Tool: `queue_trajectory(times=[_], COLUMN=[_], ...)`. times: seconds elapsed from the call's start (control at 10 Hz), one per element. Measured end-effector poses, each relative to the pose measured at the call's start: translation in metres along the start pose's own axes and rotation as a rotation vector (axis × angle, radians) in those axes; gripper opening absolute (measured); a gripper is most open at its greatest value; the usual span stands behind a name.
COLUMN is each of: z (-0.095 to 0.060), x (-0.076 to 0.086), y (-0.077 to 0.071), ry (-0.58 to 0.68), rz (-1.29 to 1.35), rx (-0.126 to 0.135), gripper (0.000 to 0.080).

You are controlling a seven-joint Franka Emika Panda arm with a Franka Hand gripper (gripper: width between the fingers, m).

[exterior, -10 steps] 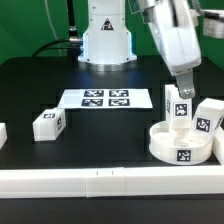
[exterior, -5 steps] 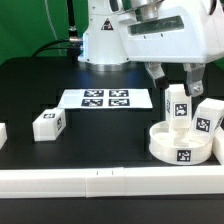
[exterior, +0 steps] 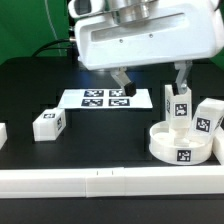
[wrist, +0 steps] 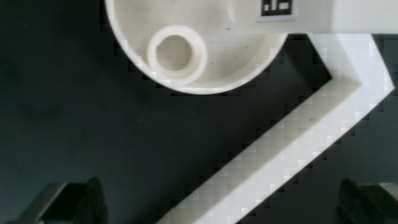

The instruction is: Assemble stool

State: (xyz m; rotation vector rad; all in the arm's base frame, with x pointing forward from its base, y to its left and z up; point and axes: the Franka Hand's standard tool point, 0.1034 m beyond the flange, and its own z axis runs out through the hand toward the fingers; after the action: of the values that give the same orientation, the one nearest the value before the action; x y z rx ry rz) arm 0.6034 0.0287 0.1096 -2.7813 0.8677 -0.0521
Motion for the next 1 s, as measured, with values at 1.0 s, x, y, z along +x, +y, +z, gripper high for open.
queue_trajectory(times=[1.0], z=[0.007], x=[0.028], y=[0.081], ry=[0.066], rz=[-0.331], rx=[-0.057], gripper=[0.0649])
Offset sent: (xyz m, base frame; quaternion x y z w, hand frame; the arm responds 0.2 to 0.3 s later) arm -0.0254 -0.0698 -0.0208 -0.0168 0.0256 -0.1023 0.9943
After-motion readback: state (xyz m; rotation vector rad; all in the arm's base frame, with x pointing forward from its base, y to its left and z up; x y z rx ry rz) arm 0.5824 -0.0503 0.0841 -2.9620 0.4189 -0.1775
